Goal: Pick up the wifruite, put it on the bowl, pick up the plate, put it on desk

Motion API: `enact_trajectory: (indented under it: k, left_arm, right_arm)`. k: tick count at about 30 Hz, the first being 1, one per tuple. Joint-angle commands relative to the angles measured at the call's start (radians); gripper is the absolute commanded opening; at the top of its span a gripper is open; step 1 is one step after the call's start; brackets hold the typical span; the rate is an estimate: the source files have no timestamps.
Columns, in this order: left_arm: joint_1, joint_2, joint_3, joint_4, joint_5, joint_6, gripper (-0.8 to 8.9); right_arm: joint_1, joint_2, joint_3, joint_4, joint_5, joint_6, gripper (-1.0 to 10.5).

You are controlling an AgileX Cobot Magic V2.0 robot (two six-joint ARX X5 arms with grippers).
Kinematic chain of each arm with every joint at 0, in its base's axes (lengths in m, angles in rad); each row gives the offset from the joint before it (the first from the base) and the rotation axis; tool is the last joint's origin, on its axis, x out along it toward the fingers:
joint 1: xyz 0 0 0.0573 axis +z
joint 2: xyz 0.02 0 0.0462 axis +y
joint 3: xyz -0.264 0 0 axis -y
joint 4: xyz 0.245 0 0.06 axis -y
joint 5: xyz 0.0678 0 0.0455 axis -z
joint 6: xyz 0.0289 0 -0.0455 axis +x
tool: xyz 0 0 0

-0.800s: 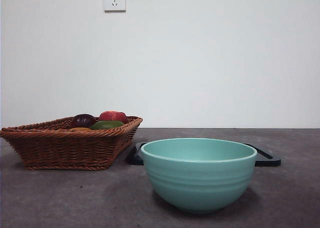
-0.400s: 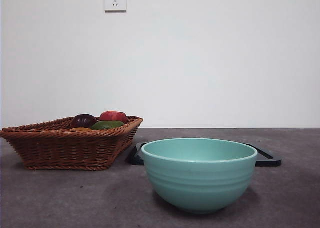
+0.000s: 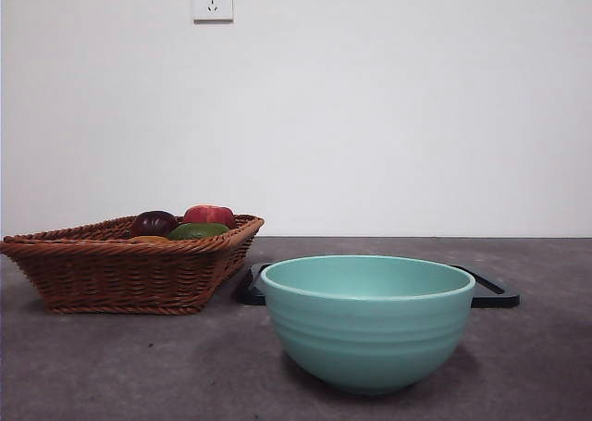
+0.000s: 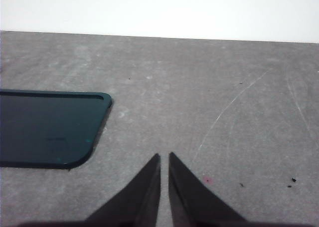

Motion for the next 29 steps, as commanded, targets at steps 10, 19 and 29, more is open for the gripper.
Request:
enact_trajectory:
  k: [10,19,29]
  left_arm:
    - [0.002,-0.001,-0.02,0.014,-0.004,-0.008,0.2]
    - [0.002,-0.001,-0.02,0.014,-0.004,-0.008,0.2]
    - [0.002,-0.001,-0.02,0.014,-0.004,-0.008,0.2]
  right_arm:
    - [-0.002,-0.003,-0.005,0.016,-0.001,0.011,0.2]
    - [-0.002,-0.003,-0.005,0.016,-0.001,0.011,0.2]
    - [-0.002,-0.003,-0.005,0.016,-0.001,0.011,0.2]
